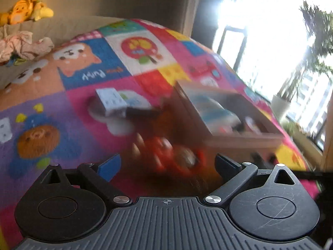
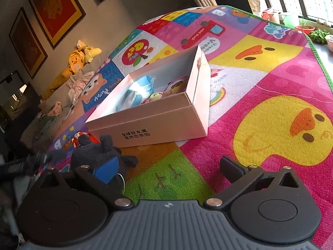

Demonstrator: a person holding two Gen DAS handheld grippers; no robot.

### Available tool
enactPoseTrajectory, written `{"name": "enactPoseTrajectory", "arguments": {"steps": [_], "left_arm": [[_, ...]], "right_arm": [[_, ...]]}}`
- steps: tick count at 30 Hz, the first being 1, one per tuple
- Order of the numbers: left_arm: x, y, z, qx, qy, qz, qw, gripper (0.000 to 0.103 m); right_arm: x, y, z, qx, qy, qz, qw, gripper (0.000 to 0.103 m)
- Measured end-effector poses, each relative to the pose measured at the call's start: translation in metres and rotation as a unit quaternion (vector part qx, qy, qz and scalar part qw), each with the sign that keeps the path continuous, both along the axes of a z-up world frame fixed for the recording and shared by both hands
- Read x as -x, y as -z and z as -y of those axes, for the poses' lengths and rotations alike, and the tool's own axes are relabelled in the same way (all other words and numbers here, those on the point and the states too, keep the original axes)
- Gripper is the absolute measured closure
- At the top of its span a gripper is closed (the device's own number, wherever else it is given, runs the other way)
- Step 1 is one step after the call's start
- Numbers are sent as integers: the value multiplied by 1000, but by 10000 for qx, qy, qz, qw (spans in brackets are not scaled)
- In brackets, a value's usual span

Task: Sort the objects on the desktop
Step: 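Carry the red toy into the white box with the left tool while the right tool lifts the plush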

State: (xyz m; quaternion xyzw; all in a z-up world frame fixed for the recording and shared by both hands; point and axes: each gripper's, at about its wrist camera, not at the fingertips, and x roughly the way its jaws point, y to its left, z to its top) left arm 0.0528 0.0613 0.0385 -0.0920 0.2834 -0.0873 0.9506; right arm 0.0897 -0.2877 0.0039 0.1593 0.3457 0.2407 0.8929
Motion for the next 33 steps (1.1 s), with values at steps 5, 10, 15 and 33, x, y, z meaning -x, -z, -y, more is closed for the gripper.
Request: {"name": "enactPoseTrajectory", "arguments": {"steps": [5, 10, 15, 33], "left_arm": [[-39, 12, -21, 851, 445, -84, 9953, 3], [-32, 18, -17, 1246, 984, -301, 9869, 3], [9, 18, 1, 1439, 1524, -576, 9761, 2], [60, -2, 31, -795, 413, -385, 9952, 1]], "right_arm": [[0, 0, 0, 5, -4, 4, 10000, 0], [0, 0, 0, 6, -6, 3, 10000, 0], [0, 0, 0, 4, -6, 3, 10000, 0], [37, -46, -74, 1064, -1597, 1348, 9721, 0]]}}
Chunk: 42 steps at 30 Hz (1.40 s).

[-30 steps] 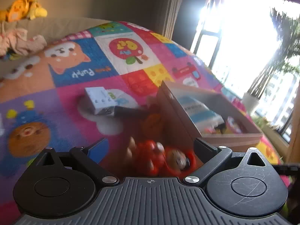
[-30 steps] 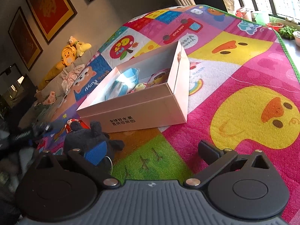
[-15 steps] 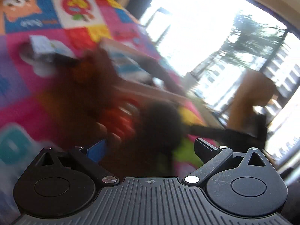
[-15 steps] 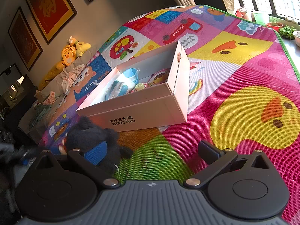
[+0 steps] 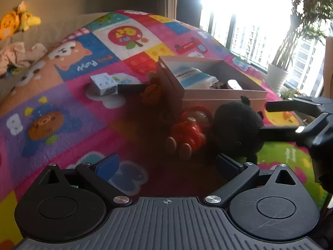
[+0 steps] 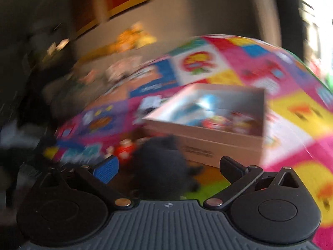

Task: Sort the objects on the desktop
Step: 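Carry the red toy into the white box with the left tool while the right tool lifts the plush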

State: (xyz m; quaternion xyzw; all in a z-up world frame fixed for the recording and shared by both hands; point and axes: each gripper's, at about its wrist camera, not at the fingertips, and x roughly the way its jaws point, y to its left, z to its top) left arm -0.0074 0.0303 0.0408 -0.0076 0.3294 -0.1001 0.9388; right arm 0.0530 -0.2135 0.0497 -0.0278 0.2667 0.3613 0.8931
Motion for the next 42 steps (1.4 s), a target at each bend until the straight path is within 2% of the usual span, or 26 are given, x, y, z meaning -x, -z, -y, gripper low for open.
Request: {"name": "enactPoseTrajectory", "arguments": {"steps": [3, 4, 5, 6, 8, 12, 15, 16, 18, 20, 22, 23, 27, 31, 33, 35, 36, 39, 42], "left_arm": [[-5, 0, 0, -25, 116, 27, 9999, 1], [-7, 0, 0, -58, 138, 49, 9999, 1], [-10, -1, 3, -125, 169, 79, 9997, 1], [-13, -1, 6, -186, 197, 109, 9996, 1], [-20, -1, 14, -293, 295, 160, 9990, 1], [-43, 8, 35, -499, 383, 141, 9979, 1], [-59, 15, 47, -410, 483, 65, 9980, 2], [-63, 16, 51, -402, 505, 30, 9979, 5], [-69, 20, 58, -495, 521, -53, 9974, 28], [-73, 24, 62, -563, 473, -95, 9972, 28], [-74, 27, 63, -606, 437, -115, 9971, 34], [-71, 27, 64, -681, 411, -68, 9968, 37], [-49, 18, 69, -912, 621, 149, 9938, 37], [-27, -18, 75, -947, 898, 641, 9894, 37], [-25, -45, 80, -1169, 992, 1210, 9807, 37], [-29, -64, 89, -1552, 1115, 1804, 9648, 37], [-34, -68, 94, -1706, 1148, 1962, 9588, 37], [-61, -68, 112, -2015, 1380, 2119, 9463, 37], [-91, -53, 132, -2447, 1763, 2088, 9303, 34]], "right_arm": [[-3, 9, -31, 622, -203, 266, 9975, 0], [-6, 13, -37, 728, -183, 302, 9967, 8], [-10, 17, -40, 822, -121, 286, 9961, 28], [-14, 20, -42, 905, -121, 175, 9957, 33], [-16, 17, -37, 801, -47, -54, 9968, 33], [-2, -3, -8, 484, 282, -206, 9982, 33], [2, -17, 17, 105, 439, -565, 9974, 33], [3, -20, 25, 22, 503, -668, 9965, 33], [5, -23, 35, -32, 622, -805, 9948, 33], [9, -23, 41, 54, 738, -839, 9937, 33], [12, -20, 43, 182, 786, -870, 9929, 33], [14, -18, 43, 216, 775, -909, 9926, 33], [17, -13, 42, 290, 705, -1045, 9916, 33], [22, -30, 48, 231, 626, -764, 9948, 34], [22, -57, 57, 5, 674, -407, 9969, 34], [18, -88, 72, -431, 744, -72, 9963, 34], [15, -103, 81, -698, 787, 47, 9944, 34], [7, -129, 97, -1165, 1020, 336, 9874, 34], [1, -130, 100, -1233, 1158, 522, 9842, 34]]}}
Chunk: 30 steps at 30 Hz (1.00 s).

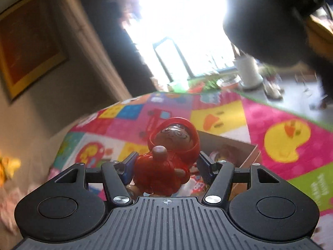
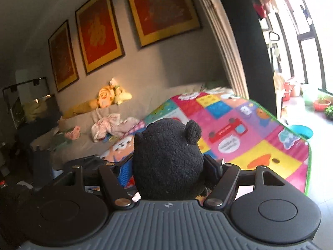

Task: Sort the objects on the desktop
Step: 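Carry the red toy into the white box with the left tool while the right tool lifts the plush, then lower the black plush into the white box and open the right tool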

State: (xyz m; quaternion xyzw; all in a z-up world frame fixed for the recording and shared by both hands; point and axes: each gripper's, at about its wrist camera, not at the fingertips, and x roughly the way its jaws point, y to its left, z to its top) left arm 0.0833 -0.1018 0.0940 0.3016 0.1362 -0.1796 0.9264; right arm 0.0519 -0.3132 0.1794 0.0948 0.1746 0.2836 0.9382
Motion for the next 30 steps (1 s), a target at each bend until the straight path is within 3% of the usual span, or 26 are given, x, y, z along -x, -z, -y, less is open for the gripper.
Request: {"name": "enactPoseTrajectory", "arguments": {"steps": [2, 5, 8, 11, 16, 21, 23, 27, 30], "left_arm": [[-13, 11, 4, -207, 23, -182, 9996, 31], [-17, 26, -9, -103, -128, -466, 9988, 18], [-7, 34, -29, 249, -329, -723, 9965, 11], [9, 35, -51, 840, -522, -945, 9906, 7], [33, 45, -79, 1732, -817, -1311, 9727, 6], [49, 58, -111, 2628, -1203, -1668, 9427, 5], [51, 61, -121, 2846, -1294, -1735, 9339, 4], [53, 68, -133, 3038, -1414, -1787, 9251, 3], [54, 76, -140, 3205, -1472, -1850, 9173, 3]], "right_arm": [[-7, 7, 2, -63, -49, -181, 9998, 34], [-15, 20, 8, -42, 22, -390, 9992, 34], [-22, 30, 16, 14, 180, -500, 9986, 34], [-36, 36, 13, 27, 229, -633, 9977, 34], [-76, 34, -14, 18, 132, -751, 9971, 34], [-136, 32, -48, -259, 20, -1011, 9945, 34], [-159, 38, -64, -315, -7, -1190, 9924, 34], [-205, 66, -96, -242, 36, -1724, 9847, 34], [-224, 83, -106, 75, 319, -1838, 9824, 34]]}}
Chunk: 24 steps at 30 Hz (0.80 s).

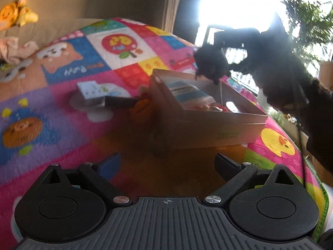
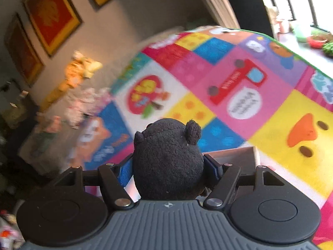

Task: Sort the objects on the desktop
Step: 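Lower the black plush into the white box and open the right tool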

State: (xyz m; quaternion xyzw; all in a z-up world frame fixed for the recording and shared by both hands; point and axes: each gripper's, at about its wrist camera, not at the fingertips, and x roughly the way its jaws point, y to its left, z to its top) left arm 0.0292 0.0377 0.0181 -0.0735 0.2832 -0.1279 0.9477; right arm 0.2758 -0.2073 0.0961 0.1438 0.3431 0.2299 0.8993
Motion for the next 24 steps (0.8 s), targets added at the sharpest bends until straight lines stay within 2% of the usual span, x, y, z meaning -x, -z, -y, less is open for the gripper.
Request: {"name": "enactPoseTrajectory", "arguments": {"steps": [2, 5, 9, 10, 13, 15, 17, 20, 24], "left_arm": [[-1, 4, -3, 129, -21, -37, 9999, 3], [-2, 6, -7, 301, -48, -73, 9995, 3], [-3, 8, -12, 455, -42, -110, 9989, 2], [-3, 8, -12, 464, -42, -121, 9988, 2], [-2, 7, -9, 398, -27, -108, 9991, 2], [0, 7, -6, 325, 20, -89, 9994, 2], [0, 7, -5, 301, 41, -84, 9995, 2], [-2, 9, -8, 372, 26, -109, 9992, 1], [-4, 11, -10, 445, -20, -191, 9988, 1]], "right_arm": [[-6, 9, -5, 561, 205, 50, 9982, 34], [-12, 21, -10, 1510, 433, 81, 9875, 34], [-7, 28, -23, 2078, 260, 271, 9774, 34], [-7, 28, -28, 2115, 169, 224, 9770, 34], [-14, 38, -42, 1803, -275, -355, 9826, 33], [-19, 42, -53, 1869, -409, -596, 9797, 32], [-25, 43, -57, 1967, -337, -785, 9767, 25], [-17, 33, -47, 2046, -141, -517, 9774, 18], [3, 7, -24, 1725, 19, 92, 9850, 18]]}}
